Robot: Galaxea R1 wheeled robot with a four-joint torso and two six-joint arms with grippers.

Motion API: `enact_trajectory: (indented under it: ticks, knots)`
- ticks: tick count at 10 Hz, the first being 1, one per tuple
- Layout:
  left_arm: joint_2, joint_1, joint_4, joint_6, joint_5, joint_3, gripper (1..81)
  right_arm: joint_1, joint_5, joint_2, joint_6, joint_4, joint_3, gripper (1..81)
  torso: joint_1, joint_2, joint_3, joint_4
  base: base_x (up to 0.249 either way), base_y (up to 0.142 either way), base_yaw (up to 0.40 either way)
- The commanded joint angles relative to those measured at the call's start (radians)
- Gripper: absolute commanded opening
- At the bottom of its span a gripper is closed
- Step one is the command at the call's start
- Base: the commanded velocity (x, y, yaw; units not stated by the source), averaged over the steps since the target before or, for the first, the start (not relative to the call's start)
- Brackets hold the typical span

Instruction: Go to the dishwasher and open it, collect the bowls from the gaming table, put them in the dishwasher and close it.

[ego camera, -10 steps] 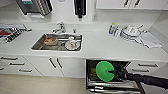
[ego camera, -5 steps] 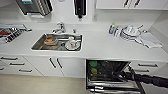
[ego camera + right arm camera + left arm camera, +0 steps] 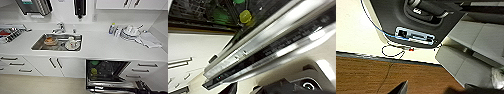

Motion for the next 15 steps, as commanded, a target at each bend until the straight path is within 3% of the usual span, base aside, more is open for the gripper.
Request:
enact_trajectory:
  ticks: [1,3,6,12,14,15]
  knots:
    - [-0.008,0.036,-0.013,-0.002,0.031,0.003,81.1,-0.109,-0.041,-0.101,-0.004,-0.002,0.063,81.1,0.064,-0.100,0.000,0.000,0.000,0.000,0.000]
    - [-0.011,0.036,-0.023,-0.002,0.027,0.003,81.1,-0.178,-0.038,-0.092,0.001,0.009,0.061,81.1,0.069,-0.109,0.000,0.000,0.000,0.000,0.000]
    - [-0.025,0.028,-0.137,-0.002,0.029,0.003,81.1,-0.263,-0.038,-0.031,0.007,0.017,0.005,81.1,0.123,-0.197,0.000,0.000,0.000,0.000,0.000]
    - [-0.029,0.020,-0.154,-0.003,0.029,0.003,81.1,-0.376,-0.035,0.072,0.008,0.015,-0.095,81.1,0.260,-0.417,0.001,0.000,0.000,0.000,0.000]
    - [-0.033,0.017,-0.196,-0.002,0.029,0.003,81.1,-0.387,-0.026,0.075,0.017,0.048,-0.111,81.1,0.304,-0.489,0.002,0.000,0.000,0.000,0.000]
    - [-0.034,0.016,-0.196,-0.002,0.029,0.003,81.1,-0.387,-0.026,0.078,0.017,0.066,-0.112,81.1,0.327,-0.526,0.002,0.000,0.000,0.000,0.000]
